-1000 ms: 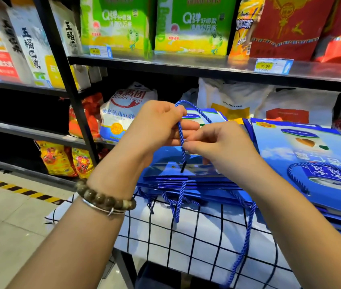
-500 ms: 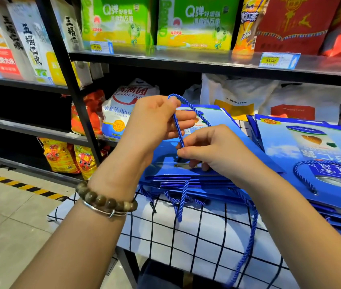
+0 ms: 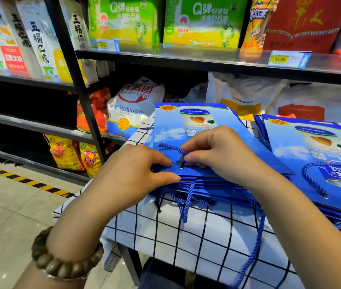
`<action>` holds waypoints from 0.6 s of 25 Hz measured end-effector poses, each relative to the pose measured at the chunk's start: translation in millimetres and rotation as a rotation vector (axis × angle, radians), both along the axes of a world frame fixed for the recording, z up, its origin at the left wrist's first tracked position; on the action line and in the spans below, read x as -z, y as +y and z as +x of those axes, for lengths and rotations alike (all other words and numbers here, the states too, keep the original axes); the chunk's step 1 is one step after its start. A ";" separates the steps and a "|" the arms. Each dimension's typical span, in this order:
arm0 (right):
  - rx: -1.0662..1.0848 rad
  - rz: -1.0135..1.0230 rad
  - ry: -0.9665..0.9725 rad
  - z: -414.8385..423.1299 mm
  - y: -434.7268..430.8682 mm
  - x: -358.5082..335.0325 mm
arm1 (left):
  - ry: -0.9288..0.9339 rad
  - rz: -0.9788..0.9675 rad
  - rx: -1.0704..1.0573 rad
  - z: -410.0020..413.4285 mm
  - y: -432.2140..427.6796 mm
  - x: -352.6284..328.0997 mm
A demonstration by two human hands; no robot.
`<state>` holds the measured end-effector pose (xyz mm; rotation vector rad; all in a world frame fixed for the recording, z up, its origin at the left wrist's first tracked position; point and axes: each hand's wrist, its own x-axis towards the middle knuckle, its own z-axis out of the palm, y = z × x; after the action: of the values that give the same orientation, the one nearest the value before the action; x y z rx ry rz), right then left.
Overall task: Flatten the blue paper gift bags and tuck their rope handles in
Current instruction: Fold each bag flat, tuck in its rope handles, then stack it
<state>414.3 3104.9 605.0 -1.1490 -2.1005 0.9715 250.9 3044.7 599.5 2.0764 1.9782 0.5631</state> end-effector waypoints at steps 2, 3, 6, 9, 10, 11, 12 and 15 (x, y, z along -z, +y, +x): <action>0.003 0.051 -0.066 0.2 1.5 -0.5 | 0.002 -0.002 0.012 -2.3 1.6 -3.3; -0.005 0.073 -0.111 -0.4 1.9 -1.5 | -0.006 0.004 0.025 -3.0 2.4 -5.0; -0.086 0.191 -0.297 -2.8 3.5 -3.1 | -0.072 0.079 0.097 -4.4 2.9 -7.7; -0.168 0.229 -0.397 -1.6 4.7 -8.0 | 0.120 0.281 0.185 -5.4 2.7 -1.7; -0.189 0.155 -0.366 -0.9 3.8 -10.5 | 0.185 0.331 0.195 -4.6 2.8 -0.8; -0.213 0.100 -0.350 -0.2 3.0 -12.1 | 0.219 0.324 0.187 -3.3 2.4 -1.5; -0.240 0.082 -0.360 -0.7 2.1 -12.6 | 0.224 0.297 0.154 -1.6 2.3 -2.4; -0.266 0.165 -0.413 -2.2 2.7 -8.7 | 0.242 0.228 -0.076 6.4 -1.1 -4.3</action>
<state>412.1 3107.6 613.7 -1.0733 -2.6627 0.6963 257.3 3043.5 603.8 2.3079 2.2275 0.6022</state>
